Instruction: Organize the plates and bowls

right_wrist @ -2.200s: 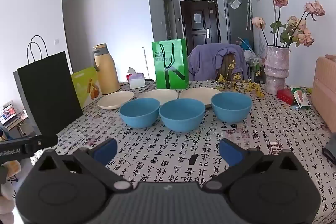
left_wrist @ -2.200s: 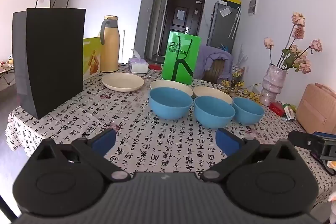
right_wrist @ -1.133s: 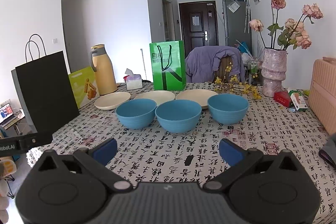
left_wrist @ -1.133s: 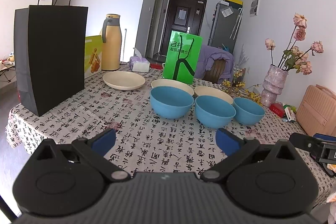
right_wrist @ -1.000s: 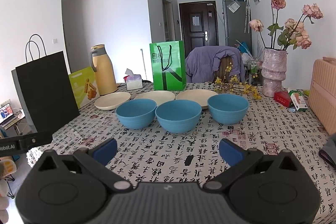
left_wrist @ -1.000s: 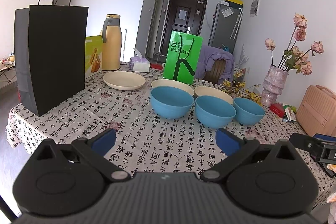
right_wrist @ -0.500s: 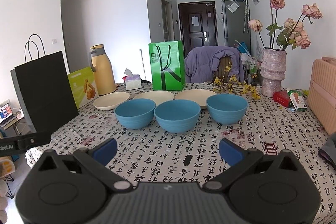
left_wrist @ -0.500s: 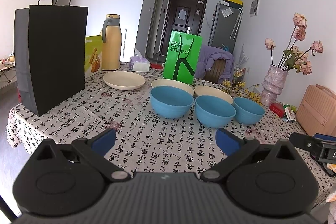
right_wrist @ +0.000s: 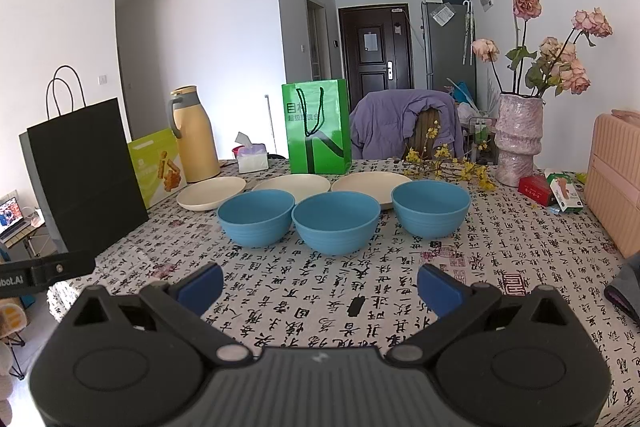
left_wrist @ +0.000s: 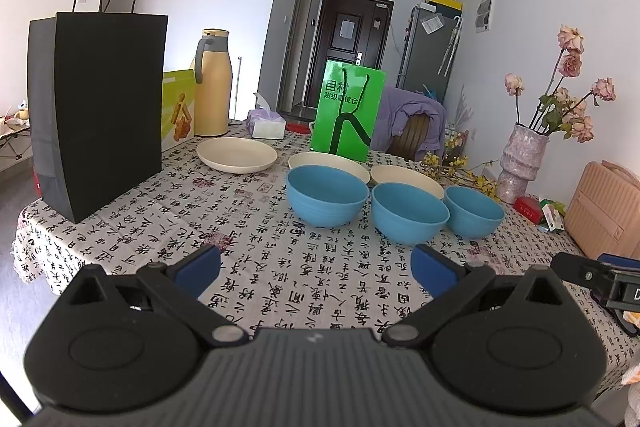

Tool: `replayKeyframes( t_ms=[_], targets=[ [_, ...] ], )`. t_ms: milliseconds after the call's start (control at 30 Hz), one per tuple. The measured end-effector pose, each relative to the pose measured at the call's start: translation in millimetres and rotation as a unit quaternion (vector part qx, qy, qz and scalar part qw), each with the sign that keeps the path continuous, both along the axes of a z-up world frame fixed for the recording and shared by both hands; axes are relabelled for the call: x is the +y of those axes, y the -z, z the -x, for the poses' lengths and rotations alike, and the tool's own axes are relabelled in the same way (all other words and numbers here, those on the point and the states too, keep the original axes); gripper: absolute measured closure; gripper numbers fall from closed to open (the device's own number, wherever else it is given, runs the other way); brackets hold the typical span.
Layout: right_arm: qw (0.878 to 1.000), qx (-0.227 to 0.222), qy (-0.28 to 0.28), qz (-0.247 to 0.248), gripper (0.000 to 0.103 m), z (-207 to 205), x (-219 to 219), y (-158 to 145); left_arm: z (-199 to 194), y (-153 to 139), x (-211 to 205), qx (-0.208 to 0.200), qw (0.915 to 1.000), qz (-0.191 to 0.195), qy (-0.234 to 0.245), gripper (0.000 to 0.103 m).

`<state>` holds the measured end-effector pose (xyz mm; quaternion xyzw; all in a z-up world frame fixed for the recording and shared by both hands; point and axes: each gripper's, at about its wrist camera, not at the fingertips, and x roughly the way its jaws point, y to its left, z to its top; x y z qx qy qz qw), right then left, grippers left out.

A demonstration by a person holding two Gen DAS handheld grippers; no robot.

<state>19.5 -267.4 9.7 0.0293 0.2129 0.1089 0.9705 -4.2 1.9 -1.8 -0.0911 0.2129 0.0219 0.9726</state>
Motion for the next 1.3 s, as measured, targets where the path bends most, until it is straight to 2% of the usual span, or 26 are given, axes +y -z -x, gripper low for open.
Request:
replayKeyframes(
  t_ms=[1300],
  targets=[
    [1.000, -0.002, 0.000, 0.000, 0.000, -1.4, -1.0, 0.6, -0.4, 0.0, 3.1, 0.001, 1.0000, 0.000, 0.001, 0.000]
  ],
)
